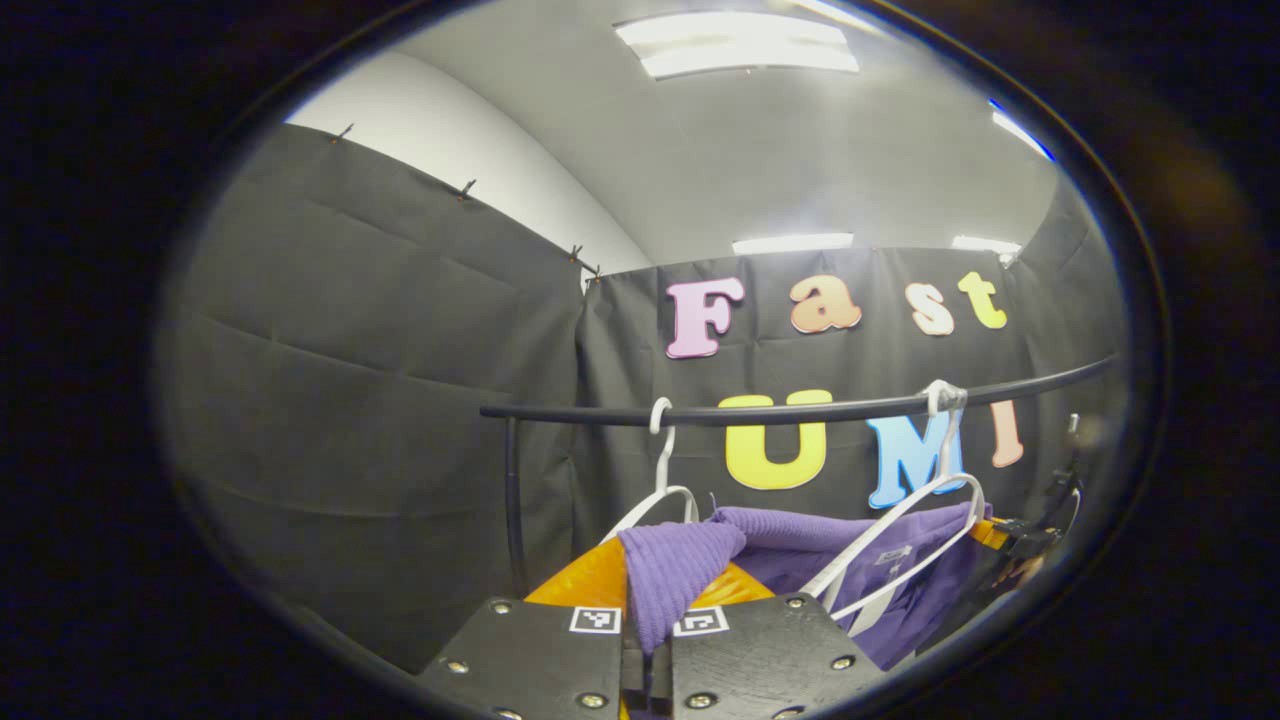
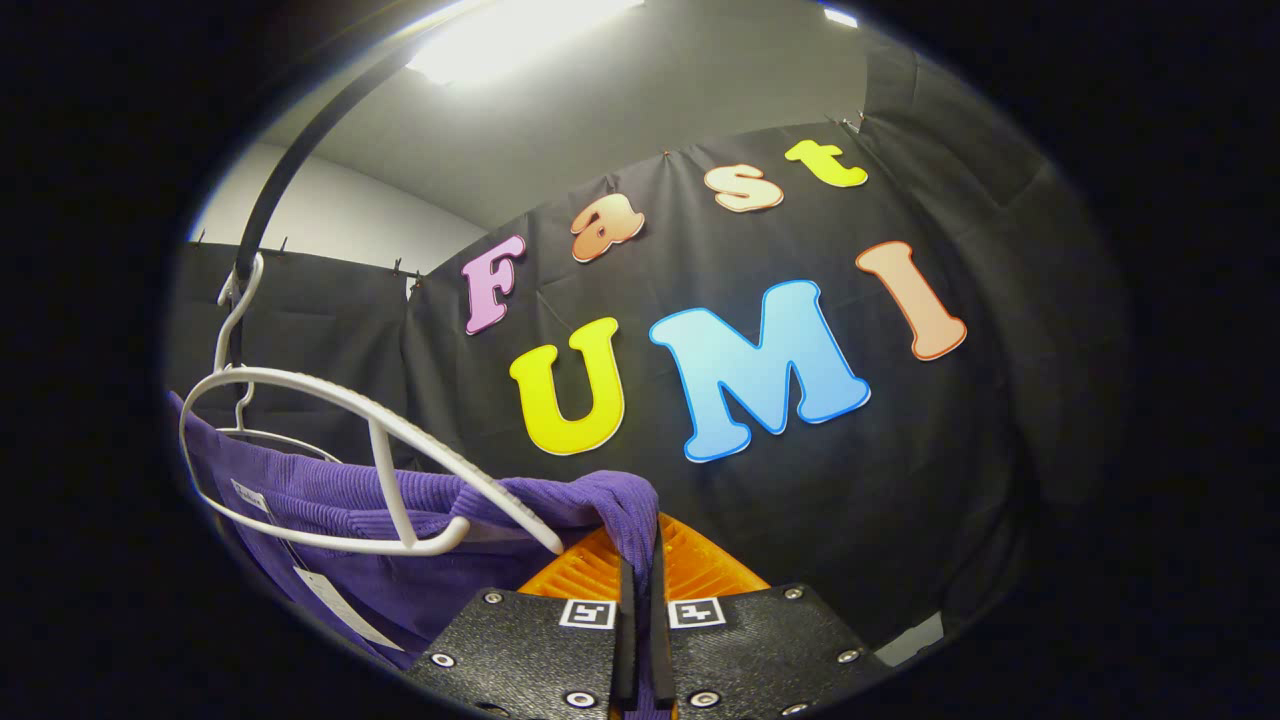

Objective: Grasp the clothes on the hanger with both hands and then place them into the laundry hamper below.

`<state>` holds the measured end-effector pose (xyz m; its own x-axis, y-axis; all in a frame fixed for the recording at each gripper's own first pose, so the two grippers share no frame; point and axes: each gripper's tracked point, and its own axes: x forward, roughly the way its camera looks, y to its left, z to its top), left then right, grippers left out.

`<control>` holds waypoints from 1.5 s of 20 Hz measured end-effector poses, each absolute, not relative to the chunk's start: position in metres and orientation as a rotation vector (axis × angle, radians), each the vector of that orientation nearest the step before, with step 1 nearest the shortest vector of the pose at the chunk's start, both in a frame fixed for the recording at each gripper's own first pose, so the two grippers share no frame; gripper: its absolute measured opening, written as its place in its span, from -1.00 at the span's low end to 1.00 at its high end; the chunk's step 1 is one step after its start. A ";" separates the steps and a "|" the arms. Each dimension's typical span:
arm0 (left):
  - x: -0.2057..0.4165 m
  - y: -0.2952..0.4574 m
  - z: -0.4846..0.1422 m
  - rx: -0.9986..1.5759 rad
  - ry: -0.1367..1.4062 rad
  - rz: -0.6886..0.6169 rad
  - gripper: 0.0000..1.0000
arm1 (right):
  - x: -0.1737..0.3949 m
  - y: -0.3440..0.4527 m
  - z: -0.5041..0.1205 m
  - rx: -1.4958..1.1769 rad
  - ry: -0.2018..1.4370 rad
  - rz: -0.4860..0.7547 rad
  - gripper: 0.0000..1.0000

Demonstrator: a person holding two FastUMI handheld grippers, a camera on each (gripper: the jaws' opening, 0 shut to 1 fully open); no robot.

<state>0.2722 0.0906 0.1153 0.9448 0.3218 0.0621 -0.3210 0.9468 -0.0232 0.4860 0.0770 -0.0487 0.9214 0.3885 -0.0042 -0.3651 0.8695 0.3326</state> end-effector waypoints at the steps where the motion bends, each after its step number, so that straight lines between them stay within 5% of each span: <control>1: 0.273 0.090 0.111 -0.010 -0.055 0.327 -1.00 | 0.485 0.079 -0.058 0.342 0.095 0.395 -0.90; 16: 0.235 0.089 0.011 -0.049 0.081 0.294 -1.00 | 0.430 0.079 -0.148 0.274 0.293 0.366 -0.90; 30: 0.190 0.040 0.009 -0.129 0.054 0.047 -1.00 | 0.290 0.081 -0.076 0.186 0.187 0.370 -0.94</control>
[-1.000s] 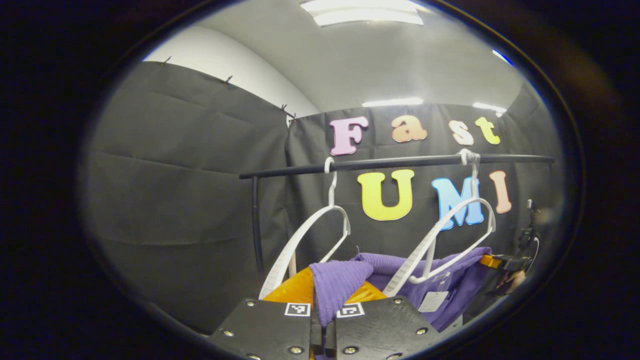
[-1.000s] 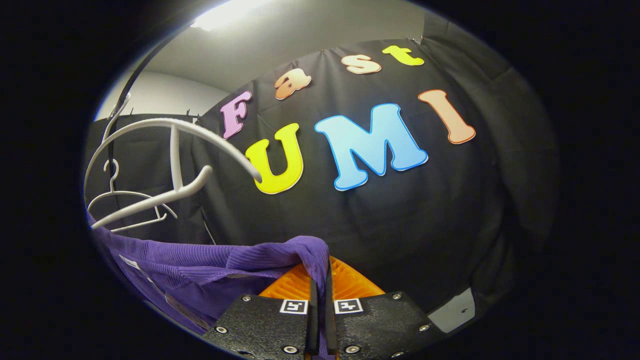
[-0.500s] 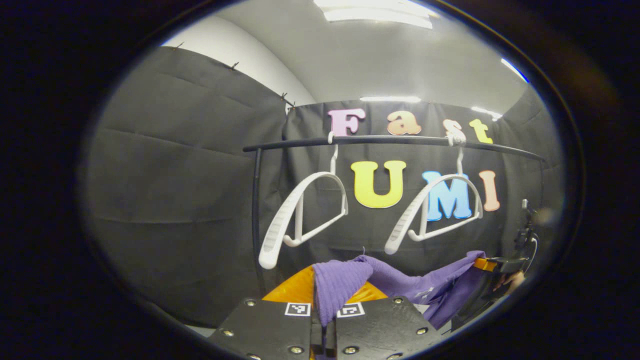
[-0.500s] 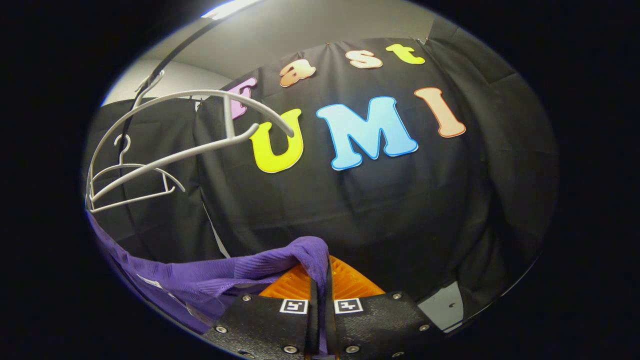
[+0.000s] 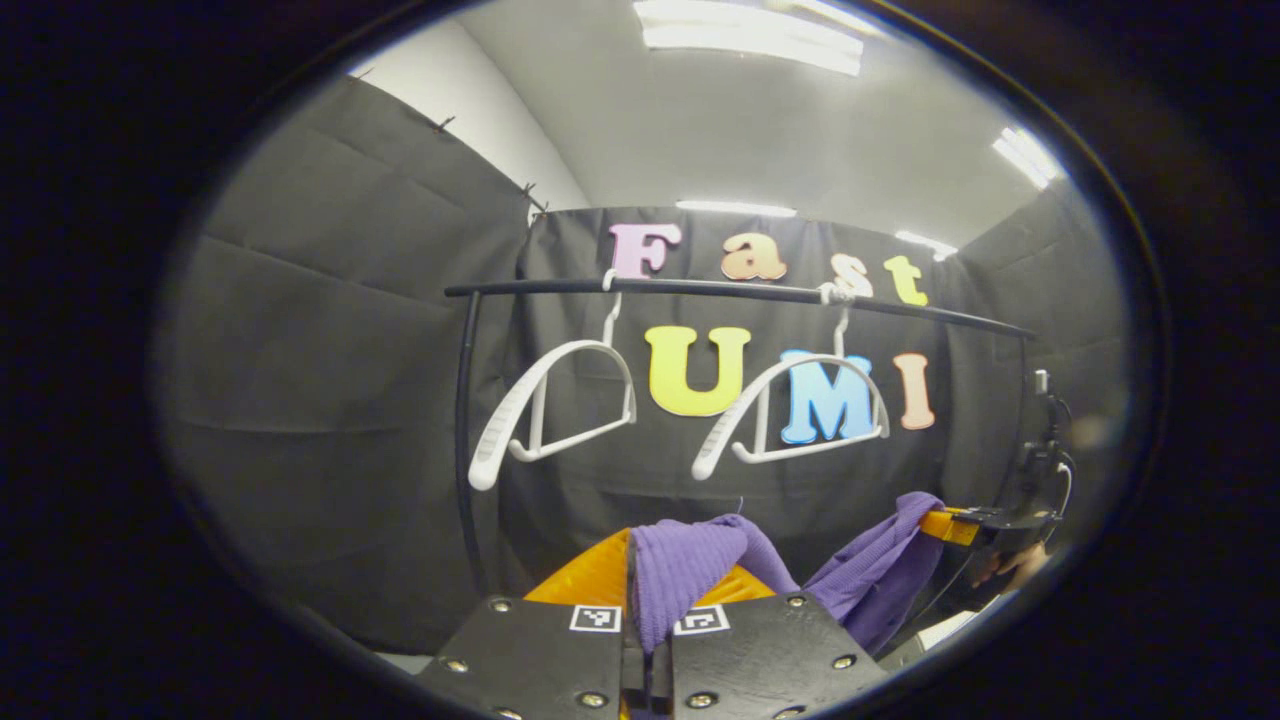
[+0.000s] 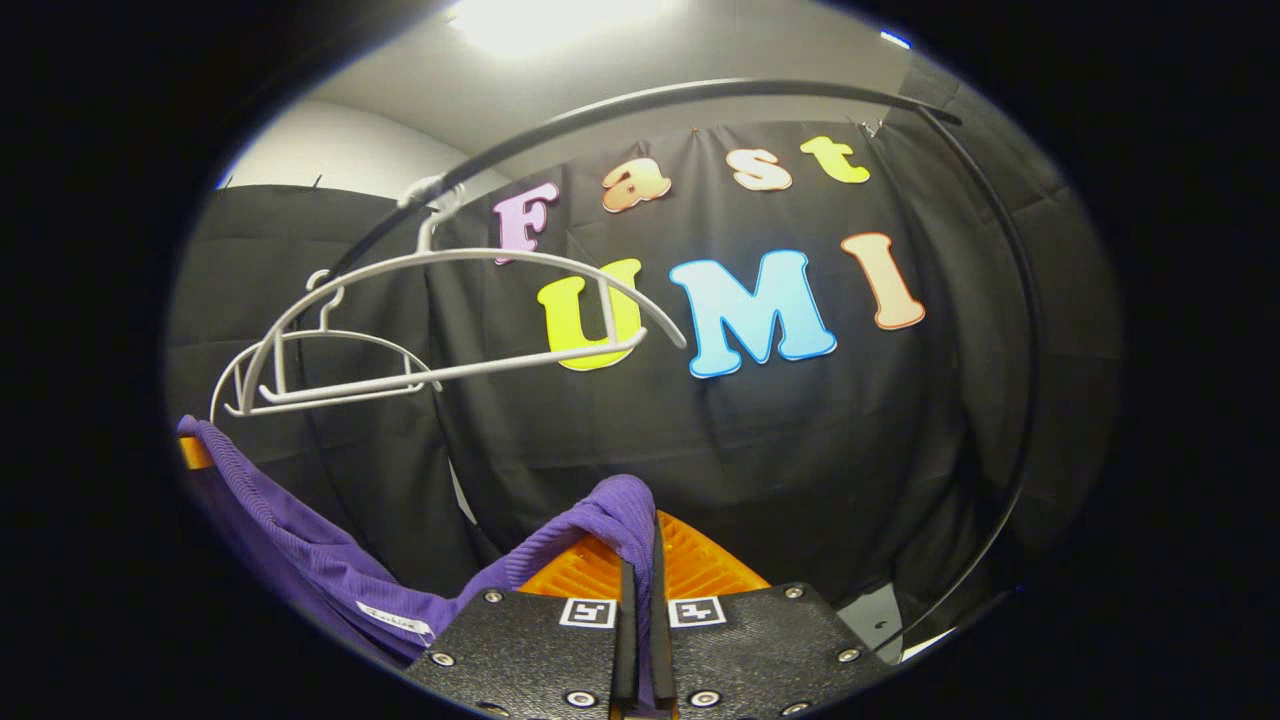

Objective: Grasp the clothes on the hanger with both hands and then place them into the laundry hamper below.

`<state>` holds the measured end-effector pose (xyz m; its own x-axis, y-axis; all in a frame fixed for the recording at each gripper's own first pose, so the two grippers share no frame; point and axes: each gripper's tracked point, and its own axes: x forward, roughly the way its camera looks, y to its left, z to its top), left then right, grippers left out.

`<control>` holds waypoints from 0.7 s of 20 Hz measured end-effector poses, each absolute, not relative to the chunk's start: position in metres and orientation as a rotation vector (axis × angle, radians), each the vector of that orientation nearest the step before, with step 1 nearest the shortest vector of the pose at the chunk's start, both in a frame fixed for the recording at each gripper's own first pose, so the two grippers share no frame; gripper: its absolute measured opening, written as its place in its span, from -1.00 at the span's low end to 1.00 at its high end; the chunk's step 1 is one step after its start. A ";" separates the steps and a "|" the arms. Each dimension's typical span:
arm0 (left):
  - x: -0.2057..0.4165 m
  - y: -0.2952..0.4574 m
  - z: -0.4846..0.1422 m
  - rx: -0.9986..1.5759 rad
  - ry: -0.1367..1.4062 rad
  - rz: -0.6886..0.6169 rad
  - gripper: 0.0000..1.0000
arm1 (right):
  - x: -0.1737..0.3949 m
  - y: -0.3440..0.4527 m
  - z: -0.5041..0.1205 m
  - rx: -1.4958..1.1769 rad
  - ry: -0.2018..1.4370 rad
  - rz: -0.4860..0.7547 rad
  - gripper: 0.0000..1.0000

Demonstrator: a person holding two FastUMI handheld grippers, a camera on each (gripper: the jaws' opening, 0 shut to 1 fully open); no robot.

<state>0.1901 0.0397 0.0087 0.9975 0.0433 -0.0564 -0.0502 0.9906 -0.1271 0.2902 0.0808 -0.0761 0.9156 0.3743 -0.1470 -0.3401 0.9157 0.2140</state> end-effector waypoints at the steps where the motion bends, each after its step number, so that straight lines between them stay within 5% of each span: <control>1: 0.186 0.036 0.010 -0.132 0.048 0.027 -1.00 | 0.280 0.082 -0.070 0.184 0.175 0.372 -0.94; 14: 0.146 -0.033 -0.003 -0.176 0.033 -0.232 -1.00 | 0.154 0.106 -0.041 0.144 0.144 0.367 -0.90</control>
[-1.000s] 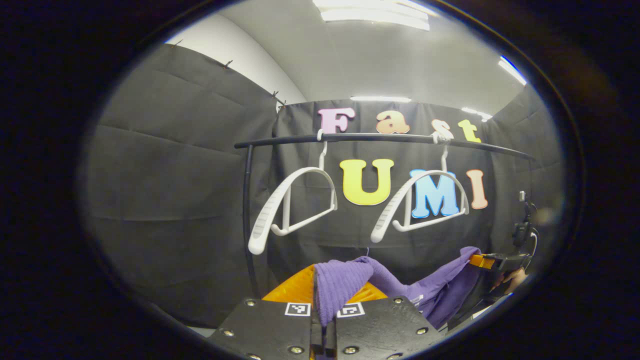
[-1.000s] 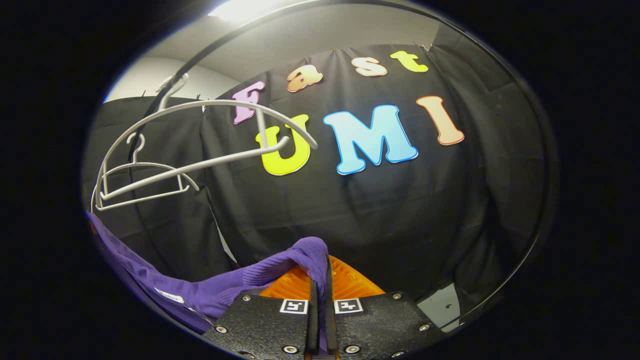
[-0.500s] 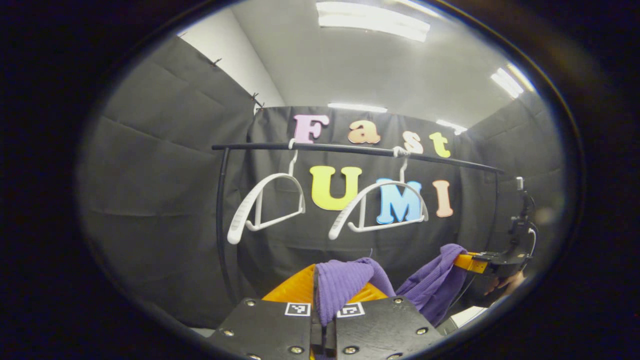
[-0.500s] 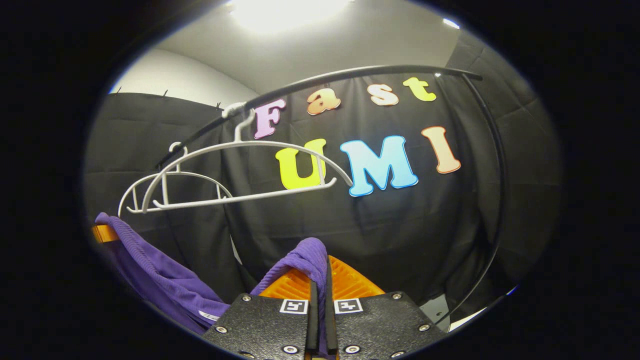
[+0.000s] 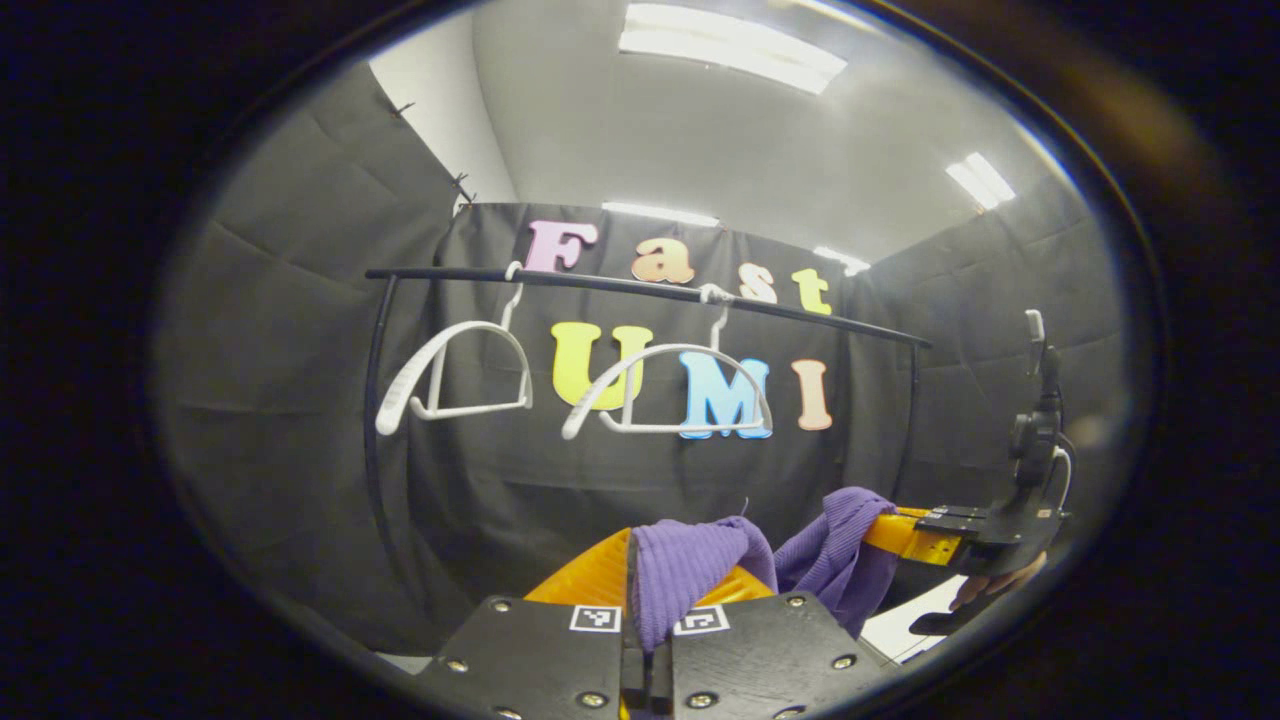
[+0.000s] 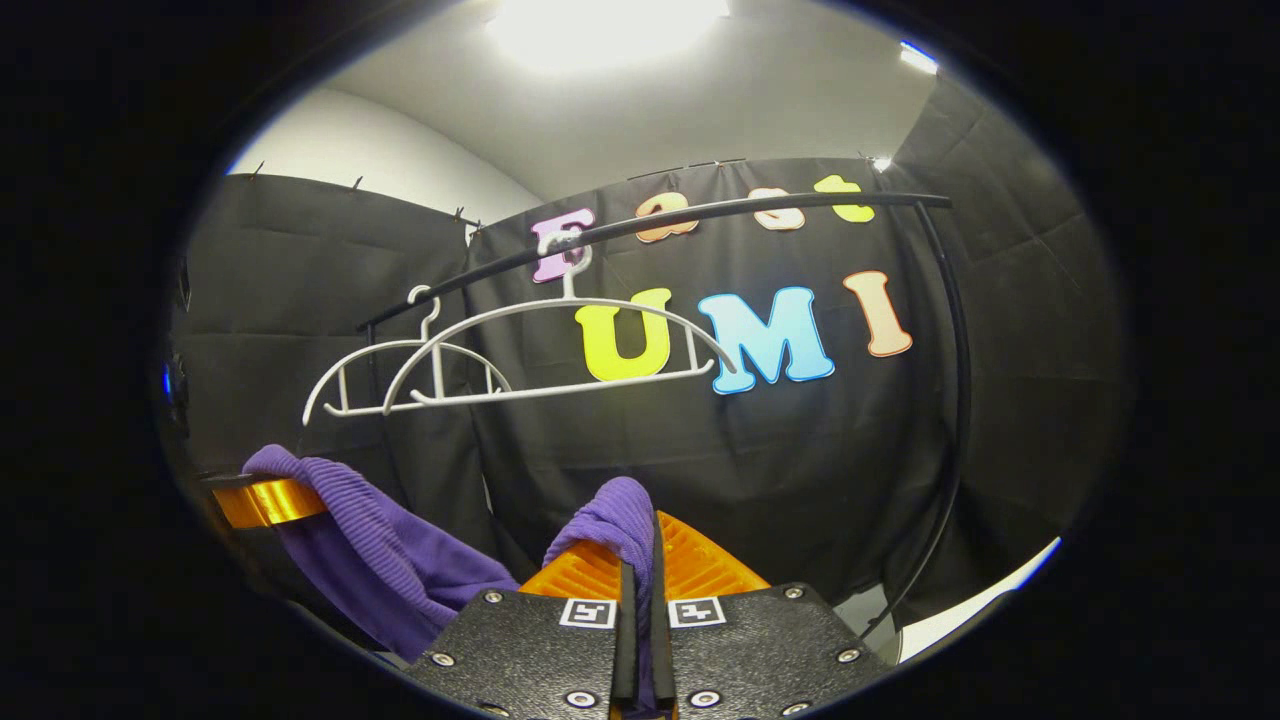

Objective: Grasp the clothes on the hanger with both hands and then place them into the laundry hamper below.

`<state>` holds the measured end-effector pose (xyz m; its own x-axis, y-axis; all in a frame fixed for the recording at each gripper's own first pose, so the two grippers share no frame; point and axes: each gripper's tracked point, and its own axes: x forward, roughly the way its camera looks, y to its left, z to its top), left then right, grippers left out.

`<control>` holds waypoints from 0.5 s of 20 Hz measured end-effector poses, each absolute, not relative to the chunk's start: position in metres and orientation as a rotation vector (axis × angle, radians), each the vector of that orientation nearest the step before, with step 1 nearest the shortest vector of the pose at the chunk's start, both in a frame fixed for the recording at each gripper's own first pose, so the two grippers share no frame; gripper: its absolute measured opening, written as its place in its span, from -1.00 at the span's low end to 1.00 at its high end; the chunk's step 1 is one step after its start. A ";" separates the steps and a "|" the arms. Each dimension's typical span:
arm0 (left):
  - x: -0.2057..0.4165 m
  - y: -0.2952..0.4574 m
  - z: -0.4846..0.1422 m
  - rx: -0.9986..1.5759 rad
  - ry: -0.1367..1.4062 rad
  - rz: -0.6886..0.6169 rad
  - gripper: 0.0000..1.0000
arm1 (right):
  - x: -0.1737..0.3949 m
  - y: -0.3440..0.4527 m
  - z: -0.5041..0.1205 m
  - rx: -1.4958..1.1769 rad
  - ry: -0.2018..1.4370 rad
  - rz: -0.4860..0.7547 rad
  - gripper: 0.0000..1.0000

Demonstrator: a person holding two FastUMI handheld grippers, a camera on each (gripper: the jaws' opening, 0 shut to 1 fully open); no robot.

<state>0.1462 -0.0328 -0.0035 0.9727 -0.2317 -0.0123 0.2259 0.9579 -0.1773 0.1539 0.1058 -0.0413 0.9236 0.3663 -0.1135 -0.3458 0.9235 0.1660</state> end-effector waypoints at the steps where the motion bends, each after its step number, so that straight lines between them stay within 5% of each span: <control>1: 0.142 -0.038 -0.006 -0.179 0.035 -0.248 -1.00 | 0.146 0.107 -0.043 0.137 0.148 0.367 -0.90; 10: 0.119 -0.074 -0.076 -0.153 0.140 -0.320 -1.00 | 0.106 0.110 -0.106 0.093 0.270 0.365 -0.89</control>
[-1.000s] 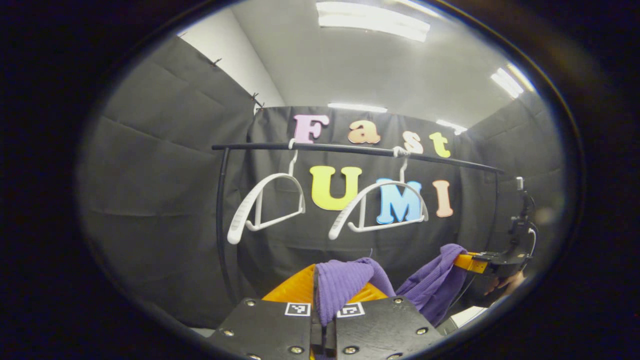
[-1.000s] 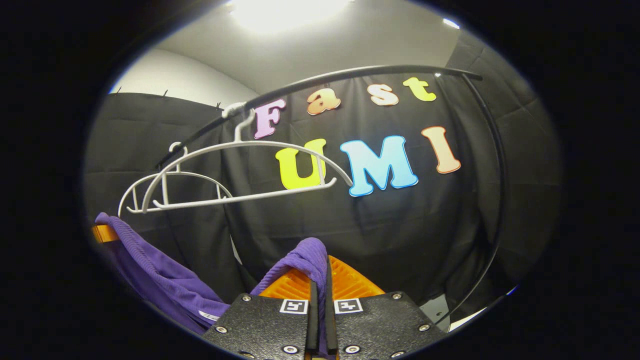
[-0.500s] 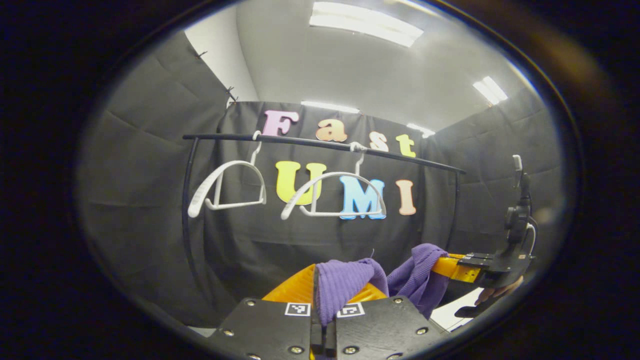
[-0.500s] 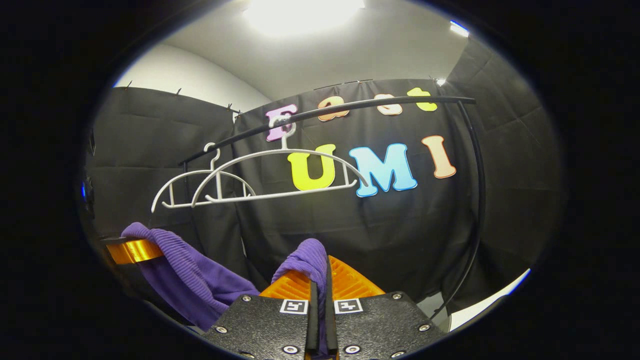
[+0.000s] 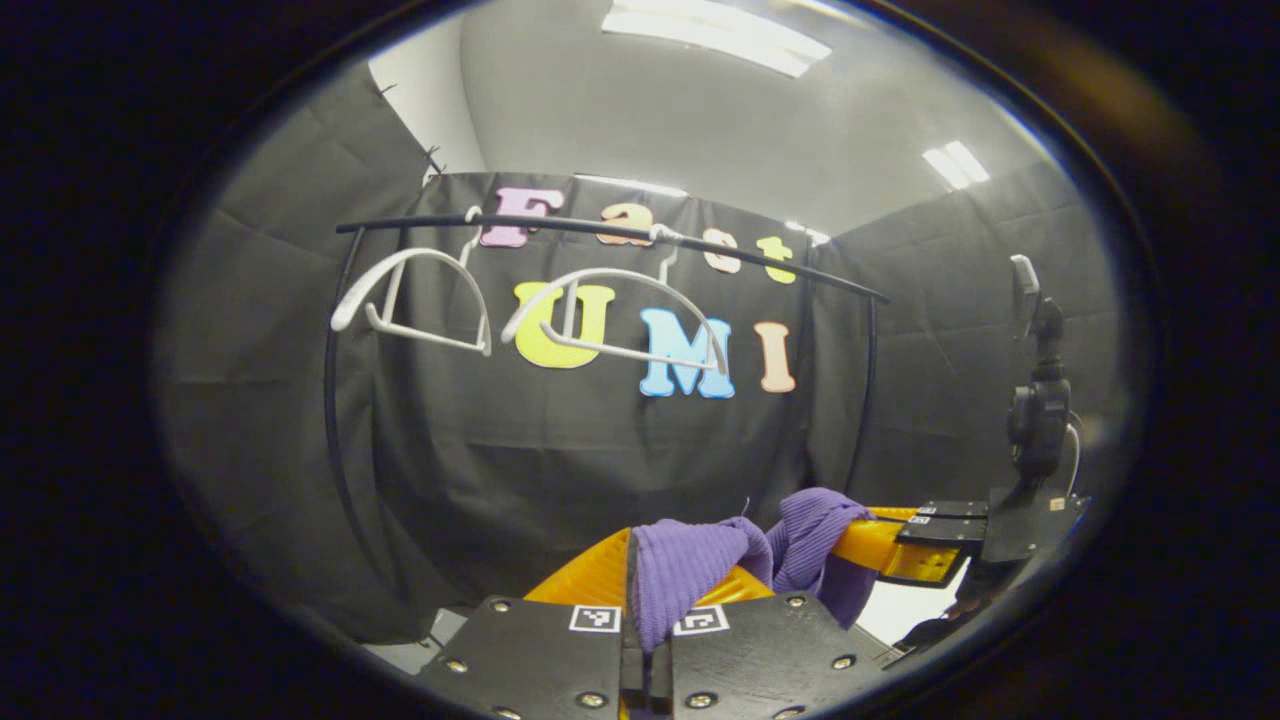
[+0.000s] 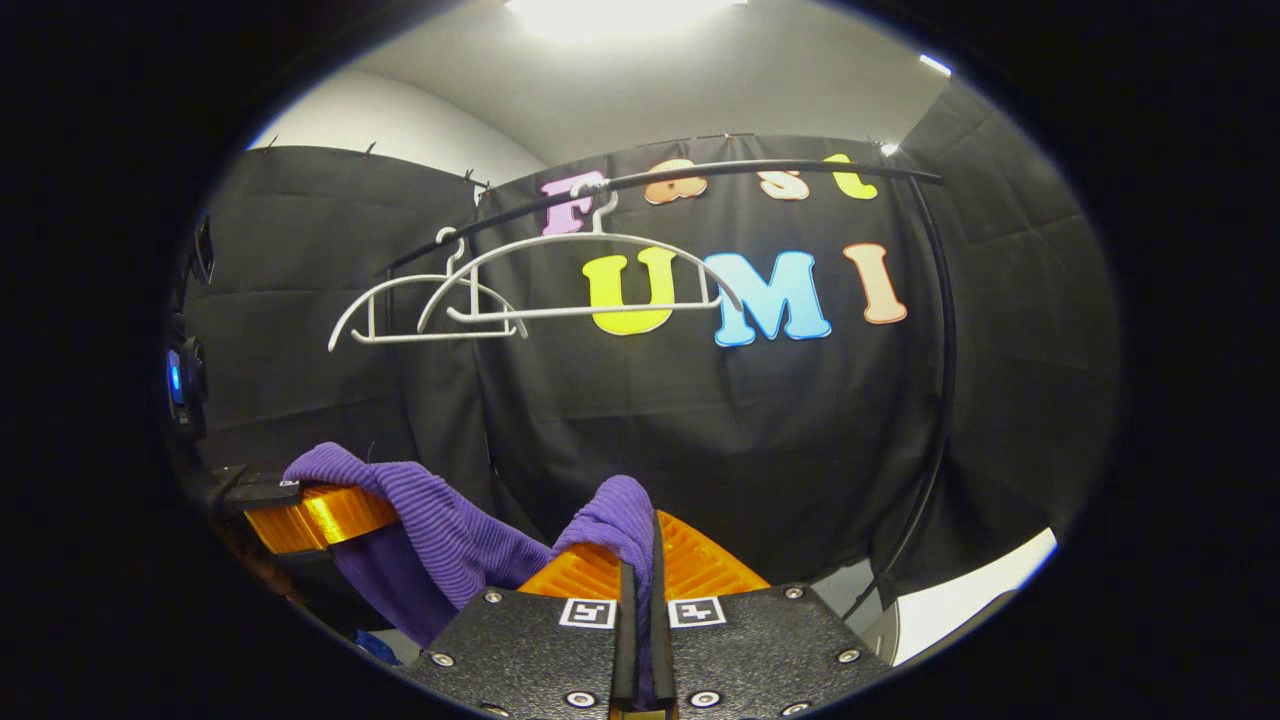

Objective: Grasp the clothes on the hanger with both hands and then place them into the laundry hamper below.

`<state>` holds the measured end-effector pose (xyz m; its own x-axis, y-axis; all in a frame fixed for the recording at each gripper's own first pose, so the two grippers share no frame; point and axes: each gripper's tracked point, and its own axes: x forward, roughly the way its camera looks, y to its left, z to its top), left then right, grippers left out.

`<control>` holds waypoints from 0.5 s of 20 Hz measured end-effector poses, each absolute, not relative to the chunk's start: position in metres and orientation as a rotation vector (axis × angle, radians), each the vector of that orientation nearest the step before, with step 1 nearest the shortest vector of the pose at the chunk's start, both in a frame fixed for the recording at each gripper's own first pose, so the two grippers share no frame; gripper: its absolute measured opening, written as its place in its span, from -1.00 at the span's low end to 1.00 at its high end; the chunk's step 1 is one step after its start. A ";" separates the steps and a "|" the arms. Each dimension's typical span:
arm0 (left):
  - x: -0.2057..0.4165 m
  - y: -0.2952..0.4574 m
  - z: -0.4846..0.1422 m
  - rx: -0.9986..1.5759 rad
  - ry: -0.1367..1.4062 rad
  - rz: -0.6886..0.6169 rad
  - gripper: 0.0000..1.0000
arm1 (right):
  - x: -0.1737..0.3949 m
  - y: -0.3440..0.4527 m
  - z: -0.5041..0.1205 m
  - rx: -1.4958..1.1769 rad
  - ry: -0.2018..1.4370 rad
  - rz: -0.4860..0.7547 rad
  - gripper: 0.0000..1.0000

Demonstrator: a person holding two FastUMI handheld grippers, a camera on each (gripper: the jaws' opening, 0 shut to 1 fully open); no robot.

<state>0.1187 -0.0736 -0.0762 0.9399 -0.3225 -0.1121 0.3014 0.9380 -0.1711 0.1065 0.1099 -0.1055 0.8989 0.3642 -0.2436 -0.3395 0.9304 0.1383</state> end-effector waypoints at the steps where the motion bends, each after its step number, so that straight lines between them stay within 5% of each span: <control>1: 0.118 -0.076 -0.088 -0.147 0.160 -0.319 -1.00 | 0.102 0.112 -0.119 0.088 0.286 0.362 -0.89; 10: 0.104 -0.080 -0.192 -0.138 0.358 -0.290 -1.00 | 0.077 0.101 -0.214 0.048 0.462 0.338 -0.88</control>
<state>0.1037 -0.0797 -0.1918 0.8962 -0.3027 -0.3244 0.2545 0.9496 -0.1831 0.0772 0.1007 -0.2145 0.8408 0.3307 -0.4287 -0.3092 0.9432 0.1213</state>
